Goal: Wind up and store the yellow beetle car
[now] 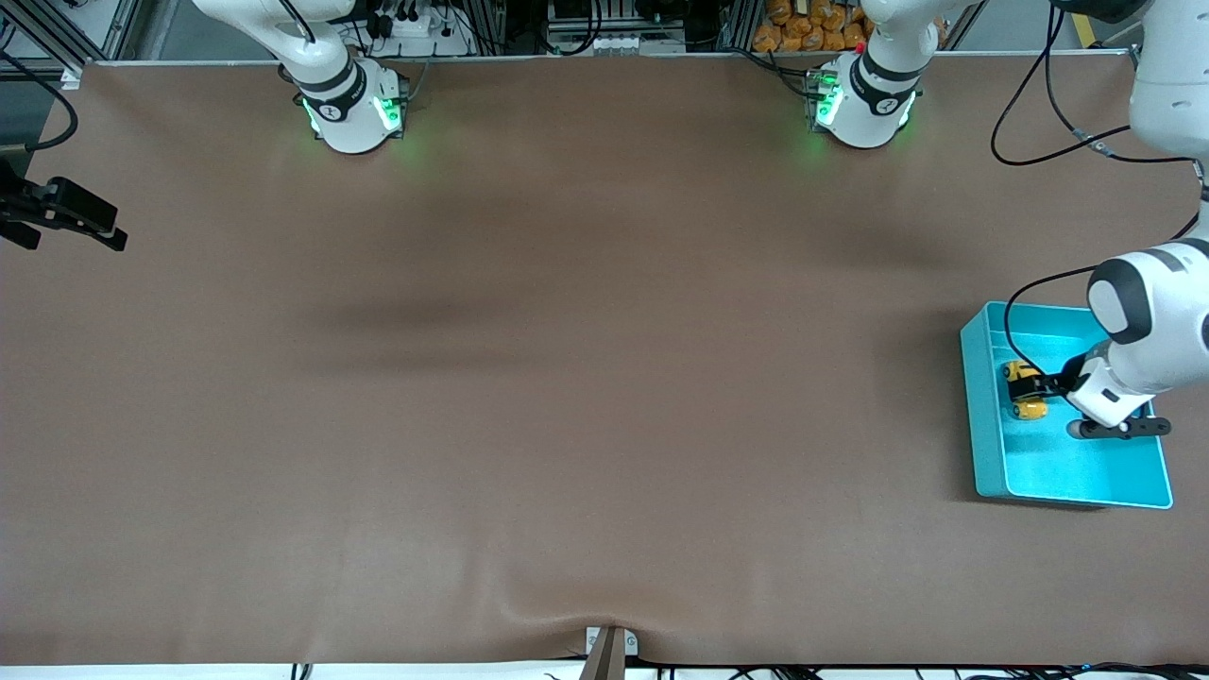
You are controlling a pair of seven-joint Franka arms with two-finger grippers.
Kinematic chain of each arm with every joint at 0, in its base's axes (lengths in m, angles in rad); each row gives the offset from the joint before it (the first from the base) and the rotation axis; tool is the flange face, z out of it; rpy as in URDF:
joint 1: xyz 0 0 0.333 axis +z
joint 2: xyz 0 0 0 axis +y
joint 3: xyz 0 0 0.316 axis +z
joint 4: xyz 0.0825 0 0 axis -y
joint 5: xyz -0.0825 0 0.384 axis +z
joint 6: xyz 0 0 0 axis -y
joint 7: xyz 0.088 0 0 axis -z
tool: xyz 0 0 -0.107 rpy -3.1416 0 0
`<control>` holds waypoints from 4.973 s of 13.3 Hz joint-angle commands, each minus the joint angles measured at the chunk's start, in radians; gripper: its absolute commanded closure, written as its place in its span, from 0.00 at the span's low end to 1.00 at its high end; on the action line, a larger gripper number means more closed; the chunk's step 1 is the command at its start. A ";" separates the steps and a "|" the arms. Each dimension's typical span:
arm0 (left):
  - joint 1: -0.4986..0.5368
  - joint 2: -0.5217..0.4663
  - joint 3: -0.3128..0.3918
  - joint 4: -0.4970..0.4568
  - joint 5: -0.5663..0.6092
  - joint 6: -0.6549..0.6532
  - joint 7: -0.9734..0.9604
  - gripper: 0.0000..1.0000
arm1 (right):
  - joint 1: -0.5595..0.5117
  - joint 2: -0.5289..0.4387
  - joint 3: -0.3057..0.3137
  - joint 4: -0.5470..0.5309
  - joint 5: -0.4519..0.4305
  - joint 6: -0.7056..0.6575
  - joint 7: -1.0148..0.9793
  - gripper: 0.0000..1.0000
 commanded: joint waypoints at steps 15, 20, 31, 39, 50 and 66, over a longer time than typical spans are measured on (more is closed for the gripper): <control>-0.306 -0.569 -0.043 0.009 -0.065 -0.577 -0.347 0.00 | -0.011 -0.018 0.003 -0.022 0.022 -0.002 -0.010 0.00; -0.340 -0.560 -0.015 0.185 -0.078 -0.793 -0.317 0.00 | -0.010 -0.015 0.003 -0.020 0.022 0.001 -0.009 0.00; -0.335 -0.570 -0.026 0.325 -0.104 -0.975 -0.258 0.00 | -0.010 -0.012 0.003 -0.018 0.022 0.010 -0.007 0.00; -0.337 -0.580 -0.048 0.334 -0.104 -0.978 -0.312 0.00 | -0.008 -0.009 0.004 -0.018 0.024 0.025 -0.006 0.00; -0.326 -0.581 -0.069 0.334 -0.070 -0.964 -0.329 0.00 | -0.007 -0.013 0.006 -0.017 0.024 0.027 -0.007 0.00; -0.326 -0.578 -0.062 0.336 -0.068 -0.962 -0.326 0.00 | 0.010 -0.027 0.013 -0.015 0.044 0.018 -0.009 0.00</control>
